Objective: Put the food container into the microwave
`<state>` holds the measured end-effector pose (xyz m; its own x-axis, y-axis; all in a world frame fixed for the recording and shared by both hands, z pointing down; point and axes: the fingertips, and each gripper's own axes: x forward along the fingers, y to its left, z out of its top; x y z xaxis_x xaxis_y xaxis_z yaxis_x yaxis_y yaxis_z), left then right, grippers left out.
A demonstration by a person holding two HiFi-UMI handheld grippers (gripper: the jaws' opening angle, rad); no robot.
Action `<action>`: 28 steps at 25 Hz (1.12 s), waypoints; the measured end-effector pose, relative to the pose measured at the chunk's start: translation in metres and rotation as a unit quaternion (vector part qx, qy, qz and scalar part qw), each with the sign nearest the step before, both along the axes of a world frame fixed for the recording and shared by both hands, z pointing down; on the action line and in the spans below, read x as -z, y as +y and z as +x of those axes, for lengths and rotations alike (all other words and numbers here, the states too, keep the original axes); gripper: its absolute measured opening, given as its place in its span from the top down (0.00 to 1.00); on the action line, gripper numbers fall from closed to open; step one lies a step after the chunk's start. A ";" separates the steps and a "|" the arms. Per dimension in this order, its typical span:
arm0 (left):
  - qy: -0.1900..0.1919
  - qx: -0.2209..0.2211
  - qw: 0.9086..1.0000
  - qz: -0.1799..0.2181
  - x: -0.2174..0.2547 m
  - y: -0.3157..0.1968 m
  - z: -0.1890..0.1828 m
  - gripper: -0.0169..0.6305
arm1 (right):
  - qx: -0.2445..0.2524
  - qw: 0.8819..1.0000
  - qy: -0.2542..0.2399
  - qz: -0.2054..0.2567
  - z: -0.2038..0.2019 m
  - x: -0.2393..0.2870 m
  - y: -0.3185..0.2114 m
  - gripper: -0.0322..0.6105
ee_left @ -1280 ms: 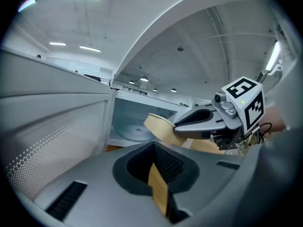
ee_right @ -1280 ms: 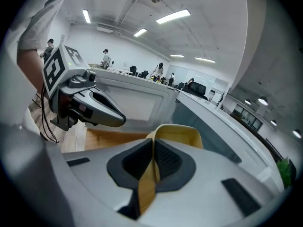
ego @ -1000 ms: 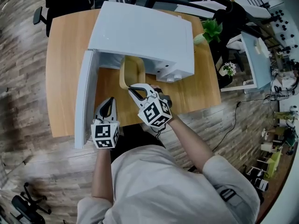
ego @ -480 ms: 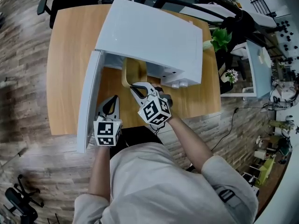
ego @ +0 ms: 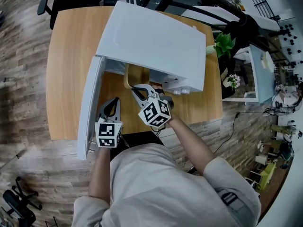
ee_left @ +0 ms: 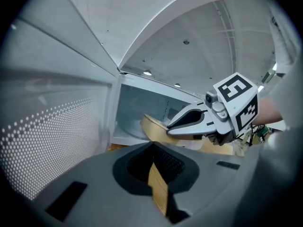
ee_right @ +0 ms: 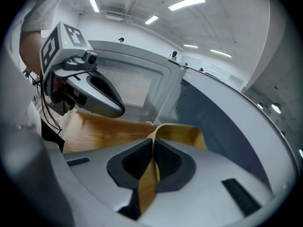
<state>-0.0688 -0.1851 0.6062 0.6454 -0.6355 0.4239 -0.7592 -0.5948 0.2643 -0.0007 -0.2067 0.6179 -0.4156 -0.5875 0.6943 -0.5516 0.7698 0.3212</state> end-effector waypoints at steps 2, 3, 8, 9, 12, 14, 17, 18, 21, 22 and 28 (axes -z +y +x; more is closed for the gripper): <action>0.001 0.003 1.000 0.001 0.001 -0.004 0.001 0.95 | 0.001 1.000 0.002 0.000 0.001 -0.001 -0.004 0.92; 0.001 0.005 1.000 0.001 0.002 -0.005 0.001 0.95 | 0.003 1.000 0.003 0.000 0.001 -0.002 -0.006 0.92; -0.004 0.013 1.000 -0.008 -0.009 -0.012 -0.001 0.95 | 0.009 1.000 0.008 -0.001 -0.001 -0.007 -0.017 0.92; -0.007 0.014 1.000 -0.009 -0.010 -0.013 -0.001 0.95 | 0.009 1.000 0.008 -0.001 -0.001 -0.007 -0.019 0.92; -0.018 0.019 1.000 -0.012 -0.013 -0.018 -0.004 0.95 | 0.006 1.000 0.006 -0.003 -0.002 -0.009 -0.026 0.92; -0.016 0.021 1.000 -0.013 -0.013 -0.021 -0.004 0.95 | 0.008 1.000 0.009 -0.003 -0.002 -0.011 -0.031 0.92; -0.012 0.022 1.000 -0.012 -0.012 -0.025 -0.003 0.95 | 0.011 1.000 0.015 -0.003 -0.002 -0.014 -0.038 0.92; -0.012 0.022 1.000 -0.010 -0.011 -0.027 -0.003 0.95 | 0.012 1.000 0.016 -0.003 -0.003 -0.015 -0.040 0.92; -0.017 0.023 1.000 -0.012 -0.012 -0.028 -0.002 0.95 | 0.017 1.000 0.022 -0.002 -0.004 -0.017 -0.045 0.92; -0.017 0.023 1.000 -0.014 -0.012 -0.028 -0.002 0.95 | 0.019 1.000 0.023 -0.003 -0.005 -0.018 -0.046 0.92; -0.016 0.021 1.000 -0.017 -0.014 -0.027 0.000 0.95 | 0.018 1.000 0.026 -0.001 -0.008 -0.020 -0.053 0.92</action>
